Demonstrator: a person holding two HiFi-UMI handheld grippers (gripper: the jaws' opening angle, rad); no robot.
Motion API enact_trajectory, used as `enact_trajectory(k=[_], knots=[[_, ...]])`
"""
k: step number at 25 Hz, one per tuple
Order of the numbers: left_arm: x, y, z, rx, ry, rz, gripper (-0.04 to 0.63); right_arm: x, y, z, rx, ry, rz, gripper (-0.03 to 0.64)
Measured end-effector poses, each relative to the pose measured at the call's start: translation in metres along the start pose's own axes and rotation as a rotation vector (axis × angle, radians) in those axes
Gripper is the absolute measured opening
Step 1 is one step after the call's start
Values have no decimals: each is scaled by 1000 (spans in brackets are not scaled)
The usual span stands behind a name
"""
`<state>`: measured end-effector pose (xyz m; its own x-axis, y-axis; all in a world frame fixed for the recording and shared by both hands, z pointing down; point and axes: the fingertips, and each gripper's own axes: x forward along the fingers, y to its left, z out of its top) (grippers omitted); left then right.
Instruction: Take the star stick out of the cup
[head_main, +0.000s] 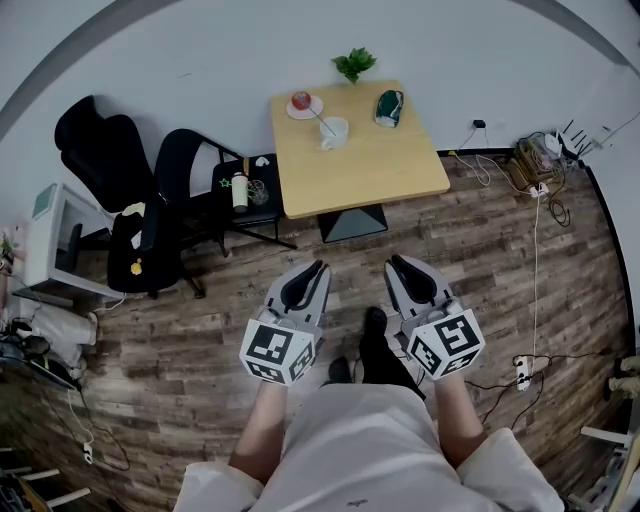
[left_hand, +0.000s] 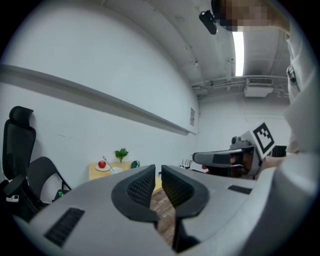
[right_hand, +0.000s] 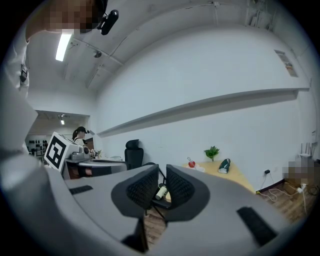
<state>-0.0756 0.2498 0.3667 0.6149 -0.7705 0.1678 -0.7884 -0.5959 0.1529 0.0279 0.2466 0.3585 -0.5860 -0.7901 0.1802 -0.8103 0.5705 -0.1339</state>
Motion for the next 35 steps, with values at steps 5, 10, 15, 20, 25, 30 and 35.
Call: enact_trajectory(k=[5,10,15,20,25,30,35], knots=[[18,21,3,-2,10,22,20,29,-13,4,-6,12,23,76],[45,38,5,-7,36,31,98,55,-30,9,-27,23,53,109],[72,45,12,-16,42,52,112,71,-55,14,-28,32,74,137],[101,50,21,-20,46,74,114,84,-86,23,-15,20,80,147],[140,48,28,-17,49,84,114,95,-122,30,-6,14,92,147],[178,46,31,-13,55,99,114,105,-161,33,6,11,102,150],[212,41,30,-12,63,113,114,113,-196,33,11,9,117,150]])
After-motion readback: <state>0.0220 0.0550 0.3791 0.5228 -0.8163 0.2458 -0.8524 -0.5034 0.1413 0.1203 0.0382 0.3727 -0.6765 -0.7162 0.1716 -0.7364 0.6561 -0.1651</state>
